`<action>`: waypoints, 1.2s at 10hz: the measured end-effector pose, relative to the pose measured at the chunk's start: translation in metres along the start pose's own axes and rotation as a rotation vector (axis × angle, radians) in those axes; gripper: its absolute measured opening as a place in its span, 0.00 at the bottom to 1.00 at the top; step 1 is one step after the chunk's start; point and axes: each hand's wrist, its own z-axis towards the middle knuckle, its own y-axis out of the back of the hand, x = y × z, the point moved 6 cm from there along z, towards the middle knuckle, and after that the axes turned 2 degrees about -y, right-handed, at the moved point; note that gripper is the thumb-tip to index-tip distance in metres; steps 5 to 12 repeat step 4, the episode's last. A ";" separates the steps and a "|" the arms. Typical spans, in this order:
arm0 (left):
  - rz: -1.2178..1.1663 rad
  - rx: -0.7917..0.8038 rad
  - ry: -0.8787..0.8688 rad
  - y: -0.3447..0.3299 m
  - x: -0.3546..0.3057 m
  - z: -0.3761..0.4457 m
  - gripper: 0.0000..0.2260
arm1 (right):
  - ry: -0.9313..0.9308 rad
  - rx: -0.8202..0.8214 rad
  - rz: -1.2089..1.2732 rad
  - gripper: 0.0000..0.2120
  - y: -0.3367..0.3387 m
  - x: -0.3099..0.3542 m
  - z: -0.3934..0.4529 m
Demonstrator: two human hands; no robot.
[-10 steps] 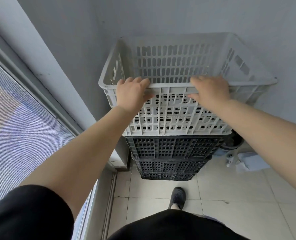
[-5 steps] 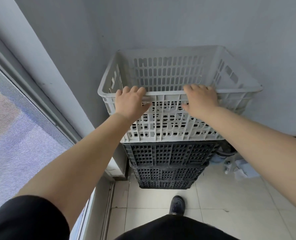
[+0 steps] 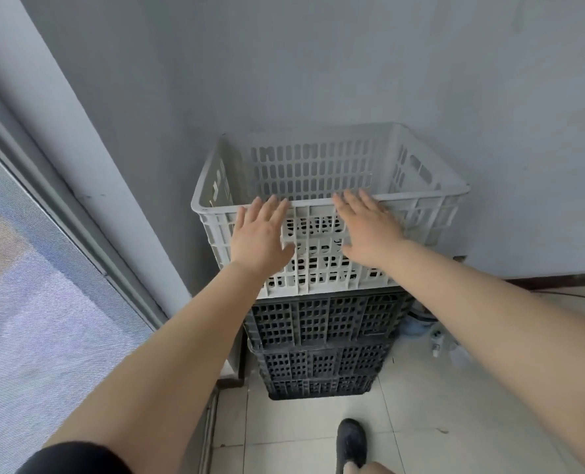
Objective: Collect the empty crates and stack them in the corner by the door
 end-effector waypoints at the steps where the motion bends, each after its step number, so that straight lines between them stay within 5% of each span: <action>1: -0.022 0.025 0.001 0.003 0.000 0.002 0.36 | -0.024 0.036 0.029 0.47 0.004 0.002 -0.003; 12: 0.054 0.106 0.047 0.008 -0.008 -0.027 0.31 | -0.064 0.079 -0.028 0.42 0.014 0.002 -0.021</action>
